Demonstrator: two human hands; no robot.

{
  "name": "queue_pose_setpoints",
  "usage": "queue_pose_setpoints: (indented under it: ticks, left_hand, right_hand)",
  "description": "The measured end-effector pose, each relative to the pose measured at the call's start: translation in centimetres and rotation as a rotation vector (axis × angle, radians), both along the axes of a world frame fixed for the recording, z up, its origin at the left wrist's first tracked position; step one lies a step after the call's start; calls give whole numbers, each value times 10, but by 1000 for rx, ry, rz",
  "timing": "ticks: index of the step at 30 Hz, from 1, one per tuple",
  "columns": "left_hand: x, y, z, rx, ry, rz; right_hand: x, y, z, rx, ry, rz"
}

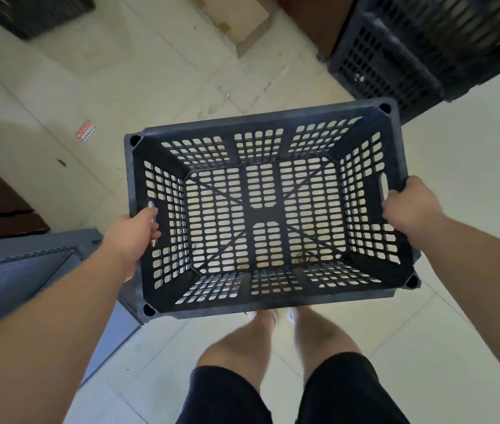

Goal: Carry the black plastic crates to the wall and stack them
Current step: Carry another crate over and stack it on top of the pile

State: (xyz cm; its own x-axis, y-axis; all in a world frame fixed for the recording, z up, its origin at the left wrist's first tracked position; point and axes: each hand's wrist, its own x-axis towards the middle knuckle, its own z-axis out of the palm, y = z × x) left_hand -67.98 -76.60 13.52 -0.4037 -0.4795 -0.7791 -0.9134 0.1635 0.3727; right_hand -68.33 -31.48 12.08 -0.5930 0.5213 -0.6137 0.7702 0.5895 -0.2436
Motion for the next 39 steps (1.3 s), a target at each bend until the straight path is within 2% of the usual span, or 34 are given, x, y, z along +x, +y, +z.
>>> queue_pose_setpoints:
  ticks: [8,16,27,39]
  left_hand:
    - [-32,46,180,-35,42,-191]
    - [-36,92,295,122,147,-323]
    - [2,206,391,144,200,-650]
    - [115,441,468,139,372,-1038]
  right_hand:
    - [56,39,187,-3,71,-217]
    - [140,57,311,69,196,-411]
    - [305,99,403,98,280,-738]
    - [521,219,461,150,343,-1046]
